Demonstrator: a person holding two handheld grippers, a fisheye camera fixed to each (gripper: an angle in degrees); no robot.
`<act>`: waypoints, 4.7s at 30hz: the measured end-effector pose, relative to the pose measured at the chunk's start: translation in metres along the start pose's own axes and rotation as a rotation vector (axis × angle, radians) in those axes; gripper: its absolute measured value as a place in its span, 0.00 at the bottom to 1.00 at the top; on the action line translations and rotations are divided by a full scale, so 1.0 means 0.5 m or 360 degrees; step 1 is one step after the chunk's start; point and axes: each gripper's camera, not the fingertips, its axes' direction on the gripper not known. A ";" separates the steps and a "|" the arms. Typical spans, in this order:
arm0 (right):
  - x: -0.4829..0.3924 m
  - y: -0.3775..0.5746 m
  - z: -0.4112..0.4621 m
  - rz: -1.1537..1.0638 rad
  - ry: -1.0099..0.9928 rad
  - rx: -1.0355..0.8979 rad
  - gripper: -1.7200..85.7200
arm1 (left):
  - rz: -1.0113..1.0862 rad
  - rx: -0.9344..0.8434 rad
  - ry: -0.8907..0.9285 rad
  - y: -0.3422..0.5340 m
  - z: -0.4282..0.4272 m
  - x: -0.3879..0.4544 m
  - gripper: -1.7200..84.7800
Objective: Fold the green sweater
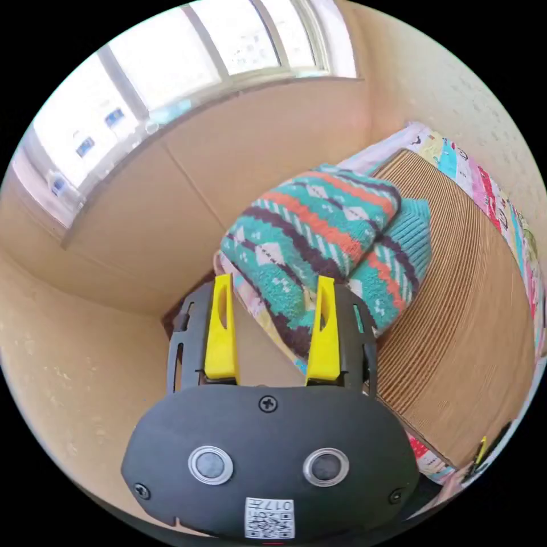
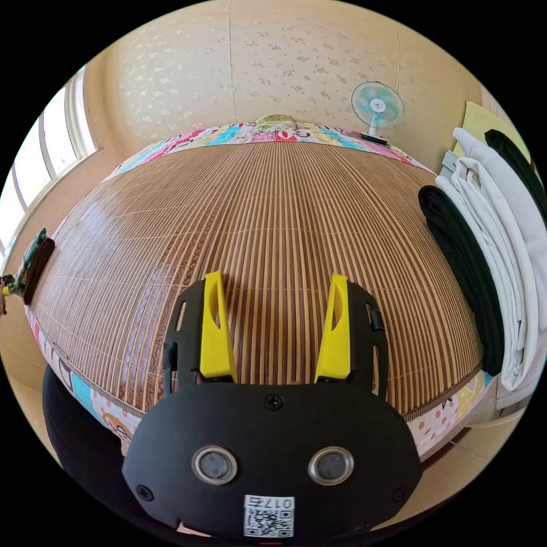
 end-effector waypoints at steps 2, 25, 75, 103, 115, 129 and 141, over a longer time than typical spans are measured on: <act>0.002 -0.001 -0.001 0.0000 0.0000 0.0000 0.29 | -0.0298 0.0054 0.0405 0.023 0.000 -0.079 0.15; 0.017 -0.004 -0.002 0.0018 -0.0025 0.0012 0.29 | 0.1120 -0.0241 0.2490 0.373 -0.389 0.665 0.09; -0.032 -0.061 0.093 0.0025 -0.0018 0.0036 0.29 | 0.2502 -0.0002 0.0764 1.233 0.050 1.273 0.23; -0.133 -0.160 0.228 0.0030 -0.0027 0.0061 0.29 | 0.1078 -0.0026 0.1540 0.932 0.278 0.853 0.23; -0.190 -0.206 0.291 0.0036 -0.0032 0.0069 0.29 | 0.2196 -0.0221 0.0264 1.289 0.445 1.326 0.20; -0.230 -0.266 0.334 0.0040 -0.0153 -0.0115 0.26 | 0.1687 0.0178 0.2172 0.897 0.106 0.868 0.06; -0.324 -0.208 -0.014 -0.0677 -0.1658 0.0415 0.25 | 0.1577 0.0475 0.3735 0.765 -0.073 0.561 0.02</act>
